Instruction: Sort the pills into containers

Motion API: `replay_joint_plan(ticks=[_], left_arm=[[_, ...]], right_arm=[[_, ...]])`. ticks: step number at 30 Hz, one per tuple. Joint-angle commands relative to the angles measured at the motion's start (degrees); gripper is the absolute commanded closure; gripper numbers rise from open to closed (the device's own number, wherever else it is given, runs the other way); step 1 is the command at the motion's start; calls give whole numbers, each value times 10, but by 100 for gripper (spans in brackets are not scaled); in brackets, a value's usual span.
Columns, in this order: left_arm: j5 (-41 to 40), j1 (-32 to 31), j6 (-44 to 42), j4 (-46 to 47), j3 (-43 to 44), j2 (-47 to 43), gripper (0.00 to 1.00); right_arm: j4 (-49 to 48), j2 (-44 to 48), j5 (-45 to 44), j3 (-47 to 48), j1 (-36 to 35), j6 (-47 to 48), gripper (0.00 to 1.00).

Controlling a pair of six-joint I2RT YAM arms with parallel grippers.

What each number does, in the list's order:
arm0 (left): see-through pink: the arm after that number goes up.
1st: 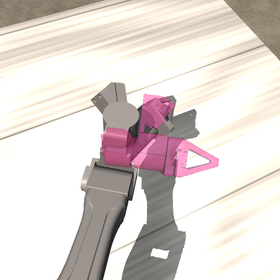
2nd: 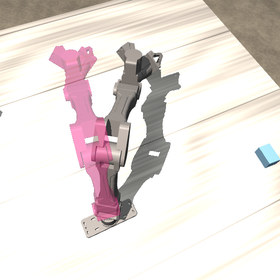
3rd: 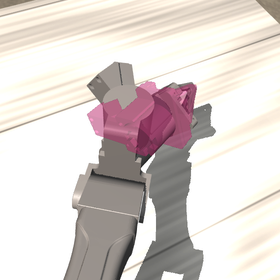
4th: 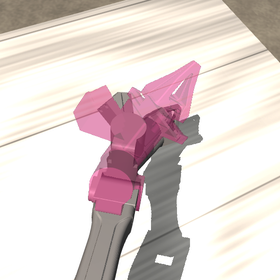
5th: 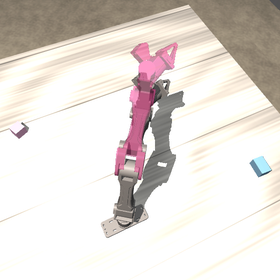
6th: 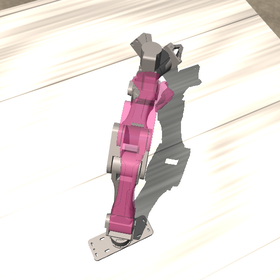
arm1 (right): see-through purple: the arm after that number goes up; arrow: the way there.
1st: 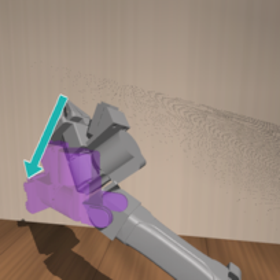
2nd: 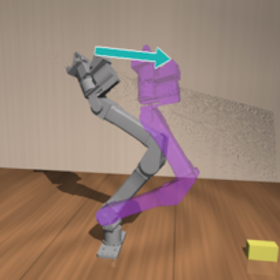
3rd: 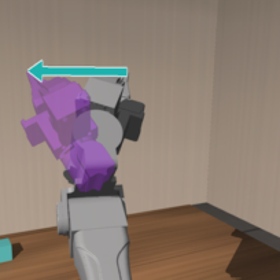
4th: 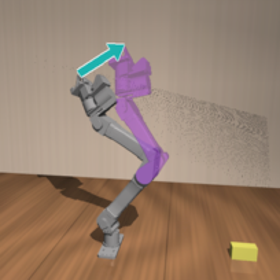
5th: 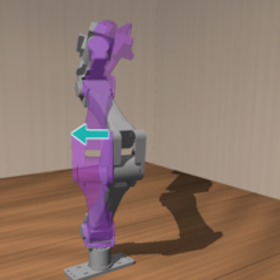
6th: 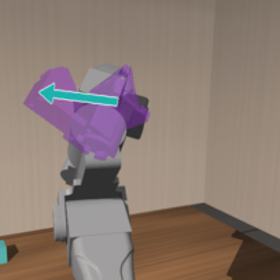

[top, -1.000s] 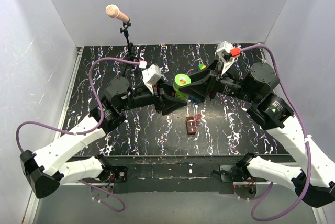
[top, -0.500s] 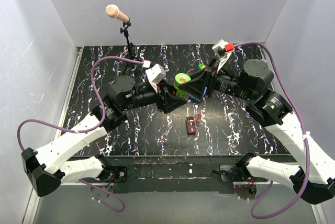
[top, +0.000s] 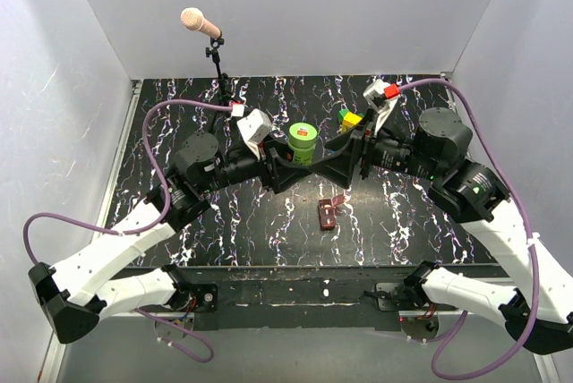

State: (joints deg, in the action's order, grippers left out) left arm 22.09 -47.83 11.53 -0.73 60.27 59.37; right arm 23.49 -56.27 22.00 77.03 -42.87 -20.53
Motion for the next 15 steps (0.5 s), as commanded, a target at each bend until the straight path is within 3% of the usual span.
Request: replay_joint_plan(ticks=[1, 5, 15], left_arm=[[27, 1, -7, -14, -12, -37, 100], [90, 1, -12, -22, -13, -51, 100], [286, 1, -4, -1, -3, -55, 100]], right_arm=[[2, 25, 24, 23, 7, 32, 10], [4, 33, 95, 34, 17, 58, 2], [-97, 42, 292, 20, 58, 19, 3]])
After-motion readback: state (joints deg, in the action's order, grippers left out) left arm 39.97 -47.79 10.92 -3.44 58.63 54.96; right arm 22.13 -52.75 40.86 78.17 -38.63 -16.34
